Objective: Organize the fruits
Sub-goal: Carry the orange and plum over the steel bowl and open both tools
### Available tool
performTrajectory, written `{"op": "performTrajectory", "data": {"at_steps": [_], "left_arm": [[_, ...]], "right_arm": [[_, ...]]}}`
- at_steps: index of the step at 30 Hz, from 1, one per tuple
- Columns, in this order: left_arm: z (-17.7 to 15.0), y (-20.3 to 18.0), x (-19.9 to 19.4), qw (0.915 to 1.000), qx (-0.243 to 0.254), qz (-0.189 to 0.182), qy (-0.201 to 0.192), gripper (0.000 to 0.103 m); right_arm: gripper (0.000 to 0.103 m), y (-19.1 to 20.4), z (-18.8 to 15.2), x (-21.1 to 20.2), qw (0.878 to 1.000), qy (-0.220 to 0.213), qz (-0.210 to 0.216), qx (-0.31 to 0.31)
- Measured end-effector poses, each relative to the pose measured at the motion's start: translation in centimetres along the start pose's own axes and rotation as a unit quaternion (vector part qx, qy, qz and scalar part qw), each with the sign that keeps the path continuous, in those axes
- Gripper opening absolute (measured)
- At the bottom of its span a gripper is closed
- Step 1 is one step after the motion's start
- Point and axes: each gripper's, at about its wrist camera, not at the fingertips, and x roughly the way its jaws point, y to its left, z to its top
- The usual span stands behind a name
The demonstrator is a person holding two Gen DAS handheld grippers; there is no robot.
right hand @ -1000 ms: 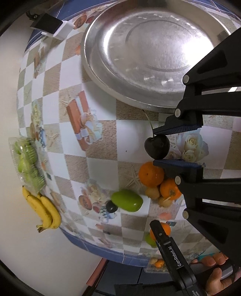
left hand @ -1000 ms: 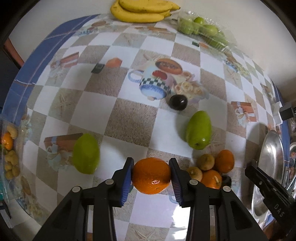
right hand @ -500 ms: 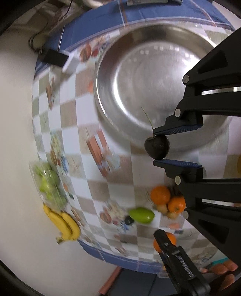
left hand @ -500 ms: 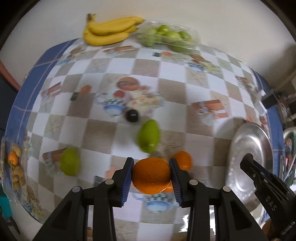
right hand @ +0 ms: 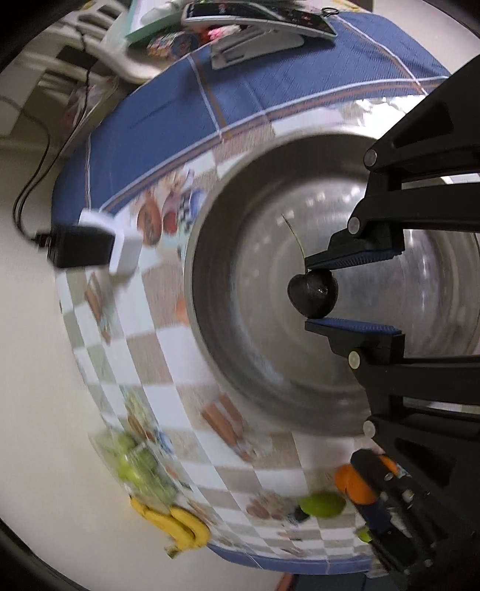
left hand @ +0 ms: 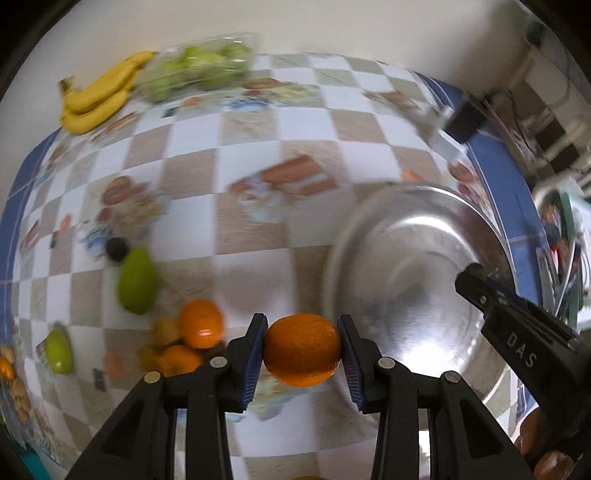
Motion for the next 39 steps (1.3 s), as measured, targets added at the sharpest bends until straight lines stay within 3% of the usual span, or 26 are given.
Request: {"op": "performTrajectory", "data": {"at_steps": [5,8,12,16,36,39], "left_arm": [[-0.1,-2.9,1.6,0.9993,0.035,-0.009,0.004,0.042],[0.0,-4.1,1.9,0.9981,0.060,0.007,-0.011,0.042],[0.2,-4.9,2.2,0.9980,0.062,-0.012,-0.007,0.042],[-0.1,-6.2,2.9,0.9967,0.081,-0.006,-0.001,0.042],[-0.2,-7.1,5.2,0.9962,0.084,-0.009,0.023,0.044],[-0.2,-7.4,5.0,0.9961,0.086,-0.012,0.019,0.049]], "right_arm": [[0.028,-1.9,0.3,0.2,1.000,-0.005,-0.015,0.017],[0.028,-2.5,0.5,0.4,0.999,-0.004,-0.021,0.024],[0.028,-2.9,0.6,0.7,0.999,-0.002,-0.023,0.028],[0.028,-3.2,0.5,1.1,0.999,0.003,-0.025,0.033],[0.028,-3.5,0.2,2.1,0.998,0.017,-0.040,0.033],[0.038,-3.5,0.3,2.2,0.999,0.017,-0.039,0.033]]}}
